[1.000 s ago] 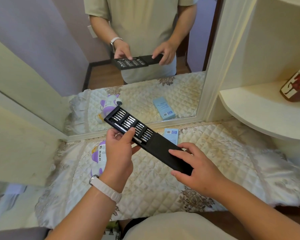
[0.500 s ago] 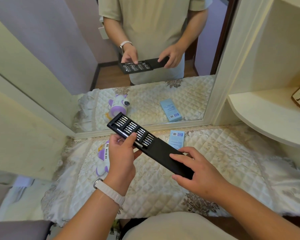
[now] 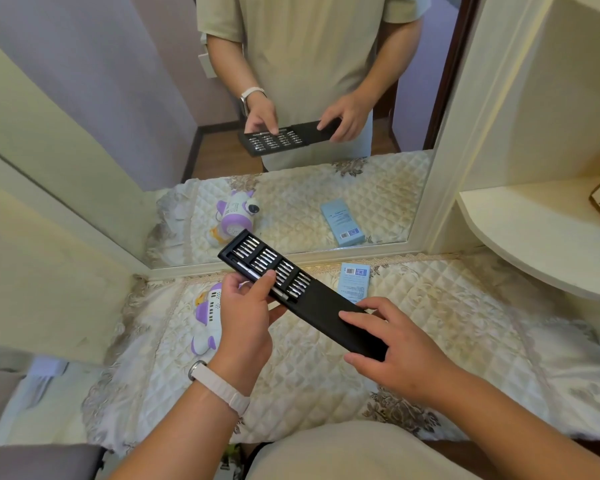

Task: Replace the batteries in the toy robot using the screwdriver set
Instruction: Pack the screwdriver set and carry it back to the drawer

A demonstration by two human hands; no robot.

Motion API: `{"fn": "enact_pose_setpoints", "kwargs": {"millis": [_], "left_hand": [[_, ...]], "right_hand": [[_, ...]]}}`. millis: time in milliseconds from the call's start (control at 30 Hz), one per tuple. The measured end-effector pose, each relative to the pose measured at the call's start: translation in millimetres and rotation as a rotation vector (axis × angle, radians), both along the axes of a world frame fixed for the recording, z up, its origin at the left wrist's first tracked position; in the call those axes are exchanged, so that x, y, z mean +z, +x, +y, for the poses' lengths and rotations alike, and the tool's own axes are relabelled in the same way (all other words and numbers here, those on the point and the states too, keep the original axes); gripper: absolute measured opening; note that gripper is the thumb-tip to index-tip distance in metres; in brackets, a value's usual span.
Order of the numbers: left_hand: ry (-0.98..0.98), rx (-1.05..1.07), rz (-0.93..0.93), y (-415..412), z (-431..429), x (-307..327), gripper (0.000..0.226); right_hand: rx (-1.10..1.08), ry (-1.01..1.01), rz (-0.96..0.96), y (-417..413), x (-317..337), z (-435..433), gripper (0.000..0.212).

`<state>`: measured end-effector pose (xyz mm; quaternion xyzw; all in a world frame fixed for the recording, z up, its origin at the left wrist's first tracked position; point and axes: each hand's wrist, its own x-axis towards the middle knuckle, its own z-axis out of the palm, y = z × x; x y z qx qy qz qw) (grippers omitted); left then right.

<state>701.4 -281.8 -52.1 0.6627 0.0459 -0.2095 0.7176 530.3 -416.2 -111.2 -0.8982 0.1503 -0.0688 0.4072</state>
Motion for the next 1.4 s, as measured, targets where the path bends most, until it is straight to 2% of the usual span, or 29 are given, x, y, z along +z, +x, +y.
{"fn": "enact_pose_setpoints", "kwargs": {"millis": [400,733,900,1000,1100,1167,1200,1400], "left_hand": [[0.018,-0.092,0.003,-18,-23,-5,0.021],[-0.016,-0.050,0.001,17,-15,8,0.033],[0.229,-0.365,-0.060,37,-10,17,0.027],[0.279,-0.359,-0.107,36,-11,12,0.021],[0.265,-0.311,-0.126,33,-13,7,0.022],[0.244,-0.298,-0.117,29,-16,4,0.022],[0.240,-0.304,-0.114,27,-17,3,0.022],[0.205,-0.387,-0.124,11,-26,3,0.021]], "right_hand": [[-0.007,-0.009,-0.067,20,8,-18,0.055],[-0.006,-0.185,-0.186,14,29,-43,0.052],[0.105,-0.246,-0.130,13,33,-59,0.054],[-0.061,-0.070,-0.108,14,31,-61,0.052],[-0.394,0.333,-0.084,16,28,-59,0.037],[-0.455,0.615,-0.066,16,25,-57,0.027],[-0.462,0.689,-0.057,15,24,-56,0.024],[-0.579,0.821,-0.100,15,25,-52,0.021]]}}
